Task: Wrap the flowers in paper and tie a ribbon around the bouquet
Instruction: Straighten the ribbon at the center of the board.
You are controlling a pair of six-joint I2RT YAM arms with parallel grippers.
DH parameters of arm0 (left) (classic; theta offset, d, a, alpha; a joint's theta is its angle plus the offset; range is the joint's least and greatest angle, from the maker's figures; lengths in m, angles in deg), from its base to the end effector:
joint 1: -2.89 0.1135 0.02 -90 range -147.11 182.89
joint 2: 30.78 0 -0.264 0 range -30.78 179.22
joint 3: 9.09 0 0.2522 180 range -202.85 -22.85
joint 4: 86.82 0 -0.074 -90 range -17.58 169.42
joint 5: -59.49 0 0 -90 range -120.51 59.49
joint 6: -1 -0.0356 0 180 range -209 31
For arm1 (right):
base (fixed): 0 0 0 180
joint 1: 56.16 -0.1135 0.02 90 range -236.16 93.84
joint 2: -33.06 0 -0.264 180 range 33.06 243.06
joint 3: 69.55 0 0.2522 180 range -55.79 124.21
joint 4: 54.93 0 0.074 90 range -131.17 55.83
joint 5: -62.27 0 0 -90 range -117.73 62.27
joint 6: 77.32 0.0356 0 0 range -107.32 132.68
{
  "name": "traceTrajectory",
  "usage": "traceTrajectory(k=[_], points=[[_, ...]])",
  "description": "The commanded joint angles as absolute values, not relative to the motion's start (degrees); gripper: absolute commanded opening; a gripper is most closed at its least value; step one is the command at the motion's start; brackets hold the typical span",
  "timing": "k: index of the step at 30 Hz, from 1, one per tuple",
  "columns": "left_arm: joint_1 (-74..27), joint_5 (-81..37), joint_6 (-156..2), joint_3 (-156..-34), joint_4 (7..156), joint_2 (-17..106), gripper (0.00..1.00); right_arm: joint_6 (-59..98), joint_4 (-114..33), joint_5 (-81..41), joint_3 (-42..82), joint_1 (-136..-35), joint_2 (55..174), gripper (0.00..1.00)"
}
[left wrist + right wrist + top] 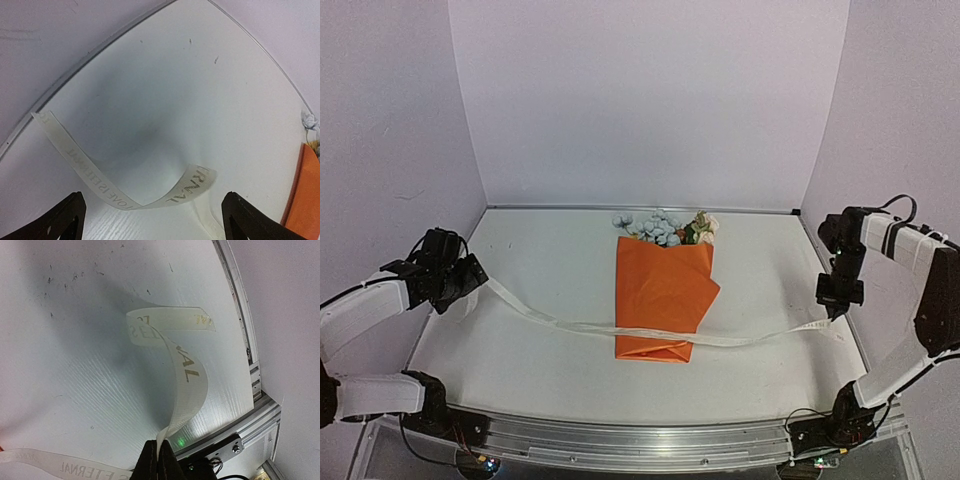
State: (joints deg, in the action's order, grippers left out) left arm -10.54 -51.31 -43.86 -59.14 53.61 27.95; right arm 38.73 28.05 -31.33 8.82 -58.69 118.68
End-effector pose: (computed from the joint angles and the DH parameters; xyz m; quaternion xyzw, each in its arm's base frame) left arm 0.2011 -0.0350 0.2211 -0.3130 0.8665 -0.0243 0.3882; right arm 0.2494 0.0088 0.2354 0.2036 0.9785 -0.0309 0.0058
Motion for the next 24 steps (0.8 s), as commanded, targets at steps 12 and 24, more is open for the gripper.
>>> traceTrajectory(k=[12,24], points=[[-10.4,-33.4,-40.6,-59.1,53.0,28.3,0.93,36.3,32.1,-35.1,11.8,-57.7,118.3,0.01],[-10.4,-30.7,-45.2,-64.5,59.7,38.4,0.66,36.3,34.1,-25.1,13.1,-51.4,119.5,0.26]])
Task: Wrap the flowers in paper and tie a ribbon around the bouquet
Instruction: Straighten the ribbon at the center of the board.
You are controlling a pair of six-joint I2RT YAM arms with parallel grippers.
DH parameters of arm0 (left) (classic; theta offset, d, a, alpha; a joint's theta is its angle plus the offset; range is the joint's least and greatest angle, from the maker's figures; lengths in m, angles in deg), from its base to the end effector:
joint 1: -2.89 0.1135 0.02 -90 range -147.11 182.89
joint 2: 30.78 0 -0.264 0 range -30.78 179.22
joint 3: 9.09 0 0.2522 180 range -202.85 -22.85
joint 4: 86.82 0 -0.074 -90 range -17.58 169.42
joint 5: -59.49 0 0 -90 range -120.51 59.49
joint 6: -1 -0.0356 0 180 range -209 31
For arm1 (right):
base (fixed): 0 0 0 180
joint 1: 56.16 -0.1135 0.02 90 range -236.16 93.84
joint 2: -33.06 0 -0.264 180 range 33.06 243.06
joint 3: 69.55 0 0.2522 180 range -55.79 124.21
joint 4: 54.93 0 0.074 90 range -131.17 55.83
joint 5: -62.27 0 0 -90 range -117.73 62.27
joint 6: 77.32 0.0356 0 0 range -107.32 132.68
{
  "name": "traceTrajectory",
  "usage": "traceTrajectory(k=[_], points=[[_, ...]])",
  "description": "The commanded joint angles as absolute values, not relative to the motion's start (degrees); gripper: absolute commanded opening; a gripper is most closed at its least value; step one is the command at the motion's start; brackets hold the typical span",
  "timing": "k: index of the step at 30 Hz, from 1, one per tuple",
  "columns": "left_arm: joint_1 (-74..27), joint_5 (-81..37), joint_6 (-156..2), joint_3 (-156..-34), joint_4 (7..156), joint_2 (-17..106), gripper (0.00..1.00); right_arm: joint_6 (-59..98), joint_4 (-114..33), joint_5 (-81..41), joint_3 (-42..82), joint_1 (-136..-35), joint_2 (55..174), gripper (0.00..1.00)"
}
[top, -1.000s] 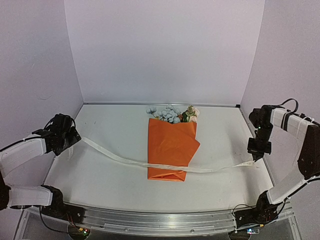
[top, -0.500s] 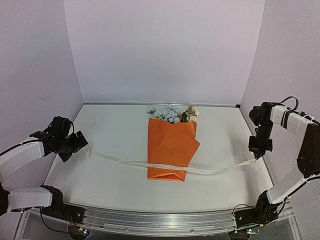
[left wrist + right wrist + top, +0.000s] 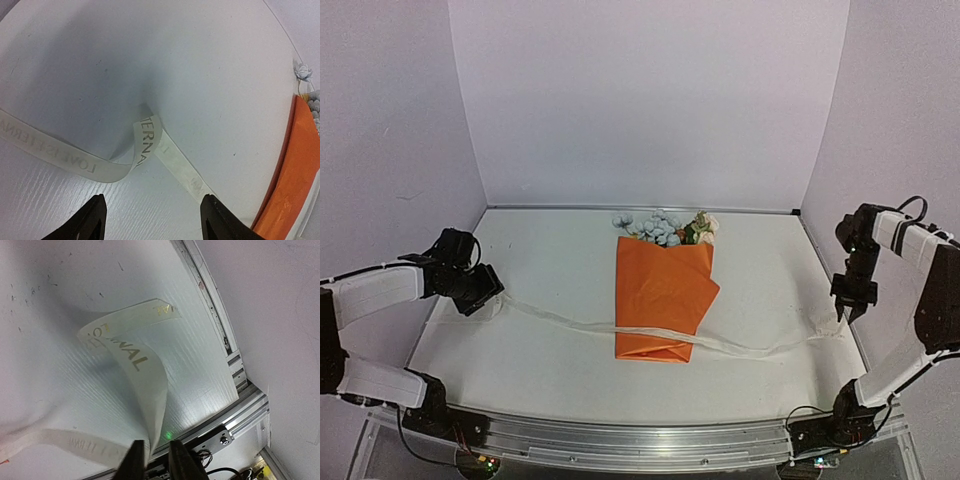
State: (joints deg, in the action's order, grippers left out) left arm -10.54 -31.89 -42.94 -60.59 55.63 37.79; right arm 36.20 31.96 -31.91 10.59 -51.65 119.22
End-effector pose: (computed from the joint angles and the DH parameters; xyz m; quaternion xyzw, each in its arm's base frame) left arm 0.2220 -0.0521 0.1959 -0.2711 0.9133 -0.1408 0.2695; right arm 0.2466 -0.0221 0.2411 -0.2410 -0.9695 0.0401 0.0190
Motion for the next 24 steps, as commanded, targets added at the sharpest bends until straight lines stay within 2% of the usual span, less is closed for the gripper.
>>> traceTrajectory(k=[1,6,10,15,24], points=[[-10.4,-29.7,-45.6,-64.6,60.2,38.6,0.64,36.8,34.1,-23.3,12.9,-51.8,118.9,0.31],[-12.3,-25.2,-48.7,-66.2,62.7,39.6,0.60,36.1,34.1,-22.2,13.4,-58.3,115.4,0.58],[-18.8,-22.6,-50.2,-68.6,67.5,42.9,0.59,38.2,24.0,-12.2,10.9,-63.6,115.0,0.71],[-25.6,-17.3,-51.4,-72.3,75.3,52.9,0.52,44.3,10.3,-1.2,11.8,-72.0,122.9,0.74],[-31.9,-12.0,-53.7,-78.5,84.0,67.9,0.44,55.3,-8.3,4.0,14.6,-80.1,136.4,0.74]])
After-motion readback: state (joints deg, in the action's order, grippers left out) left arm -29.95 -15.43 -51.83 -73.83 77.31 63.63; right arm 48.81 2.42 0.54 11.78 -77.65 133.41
